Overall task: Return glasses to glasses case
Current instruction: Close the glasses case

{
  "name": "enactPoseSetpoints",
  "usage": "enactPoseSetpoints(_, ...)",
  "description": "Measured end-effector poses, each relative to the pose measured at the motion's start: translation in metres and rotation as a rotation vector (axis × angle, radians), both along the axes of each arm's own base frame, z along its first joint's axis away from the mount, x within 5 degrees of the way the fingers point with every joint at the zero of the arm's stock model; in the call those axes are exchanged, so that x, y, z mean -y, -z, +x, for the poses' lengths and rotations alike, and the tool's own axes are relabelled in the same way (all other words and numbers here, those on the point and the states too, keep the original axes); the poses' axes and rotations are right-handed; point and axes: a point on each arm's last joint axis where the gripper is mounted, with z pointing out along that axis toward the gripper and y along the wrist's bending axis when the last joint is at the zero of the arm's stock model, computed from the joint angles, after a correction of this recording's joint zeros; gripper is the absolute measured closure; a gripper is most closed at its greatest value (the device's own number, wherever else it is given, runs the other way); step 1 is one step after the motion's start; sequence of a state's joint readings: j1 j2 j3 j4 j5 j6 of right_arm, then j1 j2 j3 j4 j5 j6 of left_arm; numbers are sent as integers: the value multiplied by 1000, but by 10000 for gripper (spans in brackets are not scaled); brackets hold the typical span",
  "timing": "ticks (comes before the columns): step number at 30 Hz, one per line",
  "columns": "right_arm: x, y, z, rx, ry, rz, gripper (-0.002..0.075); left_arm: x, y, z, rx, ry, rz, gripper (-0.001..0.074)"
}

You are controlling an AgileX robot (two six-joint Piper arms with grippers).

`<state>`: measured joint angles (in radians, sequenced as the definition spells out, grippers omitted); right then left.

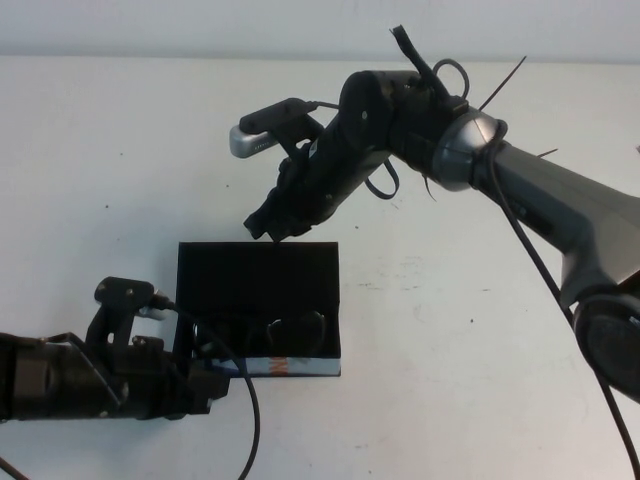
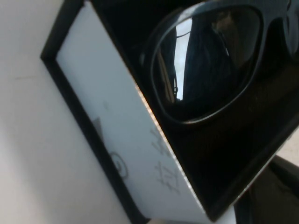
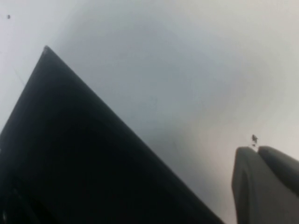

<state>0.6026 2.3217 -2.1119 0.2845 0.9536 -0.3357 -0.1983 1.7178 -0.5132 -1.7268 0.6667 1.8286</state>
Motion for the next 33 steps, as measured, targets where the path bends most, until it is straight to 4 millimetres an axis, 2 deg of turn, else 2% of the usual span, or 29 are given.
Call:
enactPoseSetpoints(8, 0, -4, -4, -58, -31, -14, 737, 0, 0, 0, 2, 2, 1, 735)
enactPoseSetpoints(14, 3, -15, -11, -119, -78, -52, 738, 0, 0, 0, 3, 6, 0, 735)
enactPoseSetpoints(23, -5, -24, -20, -201, -93, 30, 737, 0, 0, 0, 3, 6, 0, 735)
enactPoseSetpoints(27, -16, -20, -32, -238, -97, 24, 737, 0, 0, 0, 3, 6, 0, 735)
enactPoseSetpoints(33, -28, -10, -65, -298, -134, -46, 737, 0, 0, 0, 3, 6, 0, 735)
